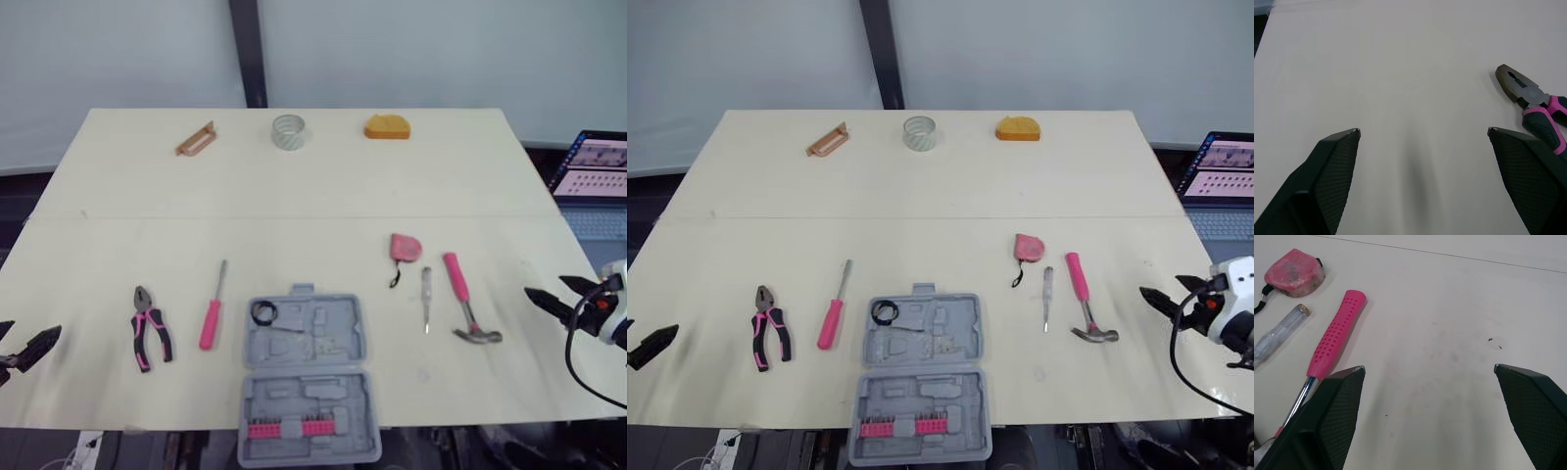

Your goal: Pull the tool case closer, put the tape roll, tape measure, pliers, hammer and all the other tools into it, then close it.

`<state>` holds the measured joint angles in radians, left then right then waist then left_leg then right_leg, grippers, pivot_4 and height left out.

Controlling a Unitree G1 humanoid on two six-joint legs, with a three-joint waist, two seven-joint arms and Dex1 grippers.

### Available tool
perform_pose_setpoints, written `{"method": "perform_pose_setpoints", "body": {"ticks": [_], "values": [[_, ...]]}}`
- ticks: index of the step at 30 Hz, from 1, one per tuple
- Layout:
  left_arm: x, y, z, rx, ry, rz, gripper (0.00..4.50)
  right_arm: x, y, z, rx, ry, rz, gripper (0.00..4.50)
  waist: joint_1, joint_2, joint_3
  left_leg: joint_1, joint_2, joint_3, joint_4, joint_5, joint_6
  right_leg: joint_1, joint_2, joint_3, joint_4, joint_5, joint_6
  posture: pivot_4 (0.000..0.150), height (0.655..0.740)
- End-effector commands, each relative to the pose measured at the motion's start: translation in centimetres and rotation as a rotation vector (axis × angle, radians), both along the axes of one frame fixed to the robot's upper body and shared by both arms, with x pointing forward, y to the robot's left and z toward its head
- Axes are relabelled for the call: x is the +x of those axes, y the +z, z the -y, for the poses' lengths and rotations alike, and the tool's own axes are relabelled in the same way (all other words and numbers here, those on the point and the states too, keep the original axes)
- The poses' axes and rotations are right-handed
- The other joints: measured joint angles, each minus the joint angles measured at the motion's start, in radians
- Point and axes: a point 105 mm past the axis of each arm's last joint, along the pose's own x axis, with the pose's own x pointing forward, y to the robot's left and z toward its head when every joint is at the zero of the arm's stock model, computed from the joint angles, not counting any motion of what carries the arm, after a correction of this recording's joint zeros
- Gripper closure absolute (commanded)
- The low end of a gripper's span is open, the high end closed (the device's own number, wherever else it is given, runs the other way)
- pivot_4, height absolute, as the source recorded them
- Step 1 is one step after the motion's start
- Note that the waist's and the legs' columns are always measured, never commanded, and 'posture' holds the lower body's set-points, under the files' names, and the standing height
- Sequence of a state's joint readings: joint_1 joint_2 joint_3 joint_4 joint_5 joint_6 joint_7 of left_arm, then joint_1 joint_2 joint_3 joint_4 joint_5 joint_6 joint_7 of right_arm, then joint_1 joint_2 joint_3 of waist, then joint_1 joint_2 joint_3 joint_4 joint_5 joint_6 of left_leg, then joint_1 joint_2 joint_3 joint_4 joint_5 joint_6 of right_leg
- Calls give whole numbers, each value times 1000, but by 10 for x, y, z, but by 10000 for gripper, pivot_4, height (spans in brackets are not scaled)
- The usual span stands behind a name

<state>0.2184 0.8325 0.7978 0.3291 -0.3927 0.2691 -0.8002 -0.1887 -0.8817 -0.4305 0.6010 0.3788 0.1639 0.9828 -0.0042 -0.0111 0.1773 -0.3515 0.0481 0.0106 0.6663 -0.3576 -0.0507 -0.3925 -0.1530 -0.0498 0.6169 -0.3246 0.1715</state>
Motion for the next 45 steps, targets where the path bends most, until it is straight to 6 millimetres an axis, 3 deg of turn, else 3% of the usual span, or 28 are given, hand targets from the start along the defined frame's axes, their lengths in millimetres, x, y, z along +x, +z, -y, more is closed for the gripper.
{"method": "perform_pose_setpoints", "body": {"ticks": [1, 6, 10, 15, 20, 23, 28, 36, 45], "values": [[3, 5, 1, 23, -4, 24, 267, 2, 6, 2, -18, 4, 30, 0, -2, 0, 0, 0, 0, 0, 0, 0, 0, 0, 0, 0, 0, 0, 0, 1500, 7400], [15, 4, 14, 35, -63, 26, 267, 4, 10, -7, 19, 36, 47, 0, -9, 0, 0, 0, 0, 0, 0, 0, 0, 0, 0, 0, 0, 0, 0, 1500, 7400], [33, 9, 47, 17, -199, 26, 267, 10, 17, -37, 52, 104, 70, 0, -8, 0, 0, 0, 0, 0, 0, 0, 0, 0, 0, 0, 1, 0, 0, 1500, 7400], [58, 25, 109, 31, -447, 32, 267, 19, 23, -88, 77, 170, 76, 0, -6, 0, 0, 0, 1, 0, 1, 0, 0, -1, 0, 0, 2, 0, 0, 1500, 7400], [80, 38, 197, 25, -792, 47, 267, 32, 2, -154, 60, 179, 12, 0, 2, 0, 0, 0, 1, 0, 2, 0, -1, -1, 0, 0, 3, 0, 0, 1500, 7400], [87, 42, 234, 41, -928, 64, 267, 39, 1, -182, 75, 163, 24, 0, 1, 1, 0, -1, 1, 0, 2, 0, -1, -2, 0, 0, 3, 1, 0, 1500, 7400], [95, 41, 294, 49, -1133, 114, 267, 49, -4, -211, 75, 111, 7, 0, 0, 1, 0, -1, 1, 0, 3, 0, -1, -2, 0, -1, 4, 1, 0, 1500, 7400], [93, 38, 338, 37, -1271, 161, 267, 57, -17, -223, 54, 57, -26, 0, -3, 1, 0, -1, 1, 0, 3, 0, -1, -2, 0, -1, 4, 1, 0, 1500, 7400], [92, 35, 349, 46, -1292, 172, 267, 64, -26, -226, 53, 37, -50, 0, -3, 1, 0, -1, 1, 0, 3, 0, -1, -2, 0, -1, 4, 1, 0, 1500, 7400]]}}
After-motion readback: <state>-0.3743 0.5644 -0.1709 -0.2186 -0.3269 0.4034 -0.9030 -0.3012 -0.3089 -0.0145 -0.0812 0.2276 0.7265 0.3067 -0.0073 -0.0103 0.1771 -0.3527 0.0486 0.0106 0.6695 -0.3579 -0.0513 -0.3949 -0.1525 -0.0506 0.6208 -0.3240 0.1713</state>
